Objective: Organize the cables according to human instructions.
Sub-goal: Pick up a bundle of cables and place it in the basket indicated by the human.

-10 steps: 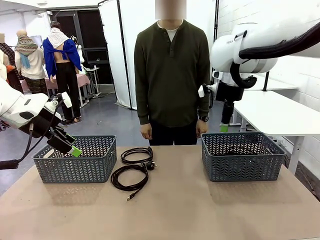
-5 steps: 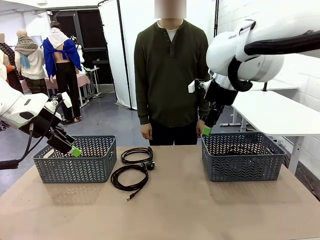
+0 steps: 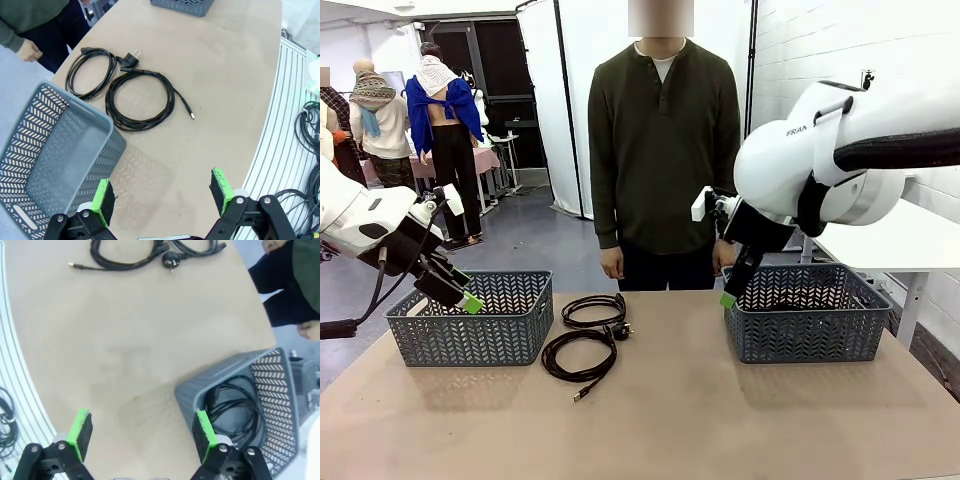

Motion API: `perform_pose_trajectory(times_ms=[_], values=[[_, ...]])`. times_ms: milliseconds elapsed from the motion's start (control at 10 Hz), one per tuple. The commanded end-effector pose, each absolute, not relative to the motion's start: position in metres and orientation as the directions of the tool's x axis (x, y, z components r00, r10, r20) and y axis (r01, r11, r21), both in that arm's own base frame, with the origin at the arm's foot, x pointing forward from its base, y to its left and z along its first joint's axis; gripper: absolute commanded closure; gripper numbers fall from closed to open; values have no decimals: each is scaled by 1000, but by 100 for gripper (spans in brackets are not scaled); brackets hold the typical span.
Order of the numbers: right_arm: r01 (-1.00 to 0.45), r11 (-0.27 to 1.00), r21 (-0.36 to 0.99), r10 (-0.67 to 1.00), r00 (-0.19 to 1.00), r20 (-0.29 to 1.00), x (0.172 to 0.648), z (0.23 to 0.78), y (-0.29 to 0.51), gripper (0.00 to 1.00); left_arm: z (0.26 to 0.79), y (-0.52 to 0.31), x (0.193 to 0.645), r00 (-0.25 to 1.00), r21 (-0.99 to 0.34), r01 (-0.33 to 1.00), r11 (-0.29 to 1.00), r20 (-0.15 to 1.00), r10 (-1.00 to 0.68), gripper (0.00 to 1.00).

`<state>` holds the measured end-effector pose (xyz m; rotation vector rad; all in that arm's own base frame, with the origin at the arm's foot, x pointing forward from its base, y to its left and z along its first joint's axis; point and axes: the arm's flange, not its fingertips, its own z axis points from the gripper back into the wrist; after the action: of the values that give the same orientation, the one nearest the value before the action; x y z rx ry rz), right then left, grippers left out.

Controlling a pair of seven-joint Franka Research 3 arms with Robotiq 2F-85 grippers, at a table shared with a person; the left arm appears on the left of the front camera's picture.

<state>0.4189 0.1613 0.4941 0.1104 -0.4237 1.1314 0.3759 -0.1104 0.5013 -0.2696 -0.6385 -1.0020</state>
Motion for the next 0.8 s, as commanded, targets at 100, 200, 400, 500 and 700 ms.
perform_pose_trajectory(times_ms=[100,200,400,500,700], values=[[-894,429,-126,853,355,382,419,494,161,0,498,-107,377,360,70,859,507,621,-696,0],[-894,429,-126,853,355,382,419,494,161,0,498,-107,377,360,70,859,507,621,-696,0],[-894,429,-126,853,355,382,419,494,161,0,498,-107,377,360,70,859,507,621,-696,0],[-894,429,-126,853,355,382,419,494,161,0,498,-107,377,360,70,859,507,621,-696,0],[-894,429,-126,853,355,382,419,494,161,0,498,-107,377,360,70,859,507,621,-696,0]])
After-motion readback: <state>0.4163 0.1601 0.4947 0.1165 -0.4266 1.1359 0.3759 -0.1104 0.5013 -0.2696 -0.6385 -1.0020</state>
